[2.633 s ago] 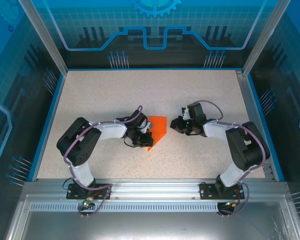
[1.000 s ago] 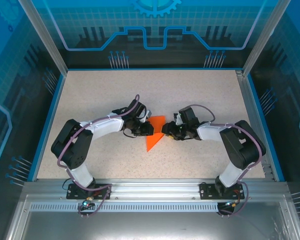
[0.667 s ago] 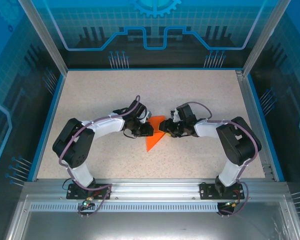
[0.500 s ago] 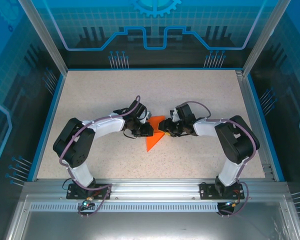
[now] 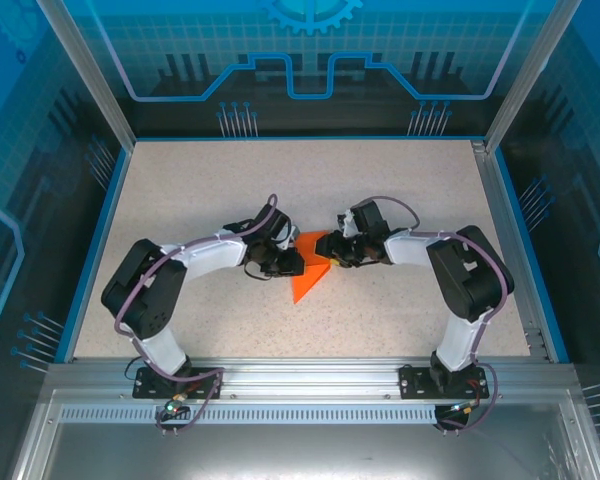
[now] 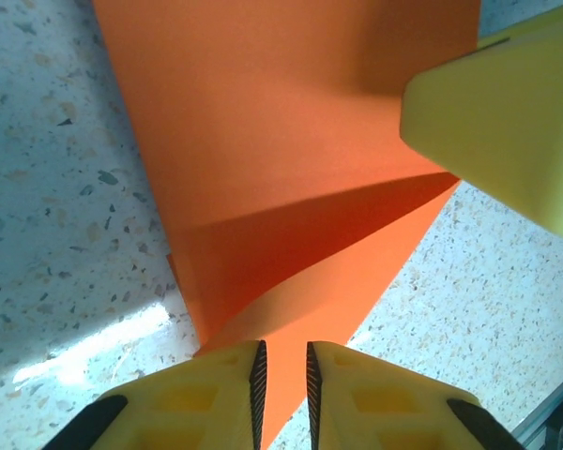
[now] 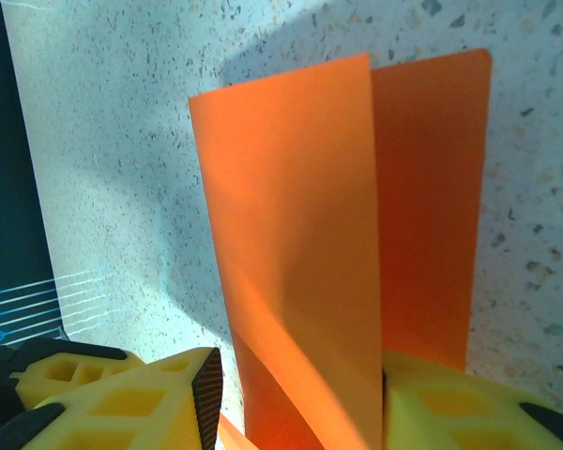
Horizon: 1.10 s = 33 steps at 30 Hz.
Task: Fold a paper plane with a square sheet of paper (pick it up from the middle)
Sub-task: Fourth fold the wing at the center of the table.
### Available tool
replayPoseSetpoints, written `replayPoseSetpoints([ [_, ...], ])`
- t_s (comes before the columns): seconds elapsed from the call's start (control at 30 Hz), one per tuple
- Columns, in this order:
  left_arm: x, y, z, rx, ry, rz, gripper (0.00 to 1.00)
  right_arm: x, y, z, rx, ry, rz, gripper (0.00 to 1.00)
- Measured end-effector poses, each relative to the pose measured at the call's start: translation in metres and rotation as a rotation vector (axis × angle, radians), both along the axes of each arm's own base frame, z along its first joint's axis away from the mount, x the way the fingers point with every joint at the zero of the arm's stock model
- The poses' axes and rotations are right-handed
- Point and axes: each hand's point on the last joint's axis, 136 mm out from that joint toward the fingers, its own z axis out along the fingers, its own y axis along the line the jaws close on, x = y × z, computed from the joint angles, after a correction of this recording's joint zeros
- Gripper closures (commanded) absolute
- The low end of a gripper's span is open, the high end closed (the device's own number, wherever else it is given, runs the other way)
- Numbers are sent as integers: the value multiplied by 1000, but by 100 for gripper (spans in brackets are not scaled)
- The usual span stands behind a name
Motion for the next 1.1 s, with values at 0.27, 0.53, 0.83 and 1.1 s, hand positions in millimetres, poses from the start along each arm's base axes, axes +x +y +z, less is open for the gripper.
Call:
replayPoseSetpoints([
  [0.27, 1, -1, 9, -21, -31, 3, 77, 7, 3, -4, 9, 4, 33, 62],
  [0.53, -7, 1, 2, -22, 0, 15, 75, 9, 4, -15, 3, 23, 52, 76],
  [0.83, -5, -3, -5, -14, -1, 12, 76, 7, 0, -17, 13, 32, 24, 94],
  [1.1, -6, -1, -10, 1, 9, 14, 75, -6, -9, -14, 23, 42, -37, 93],
])
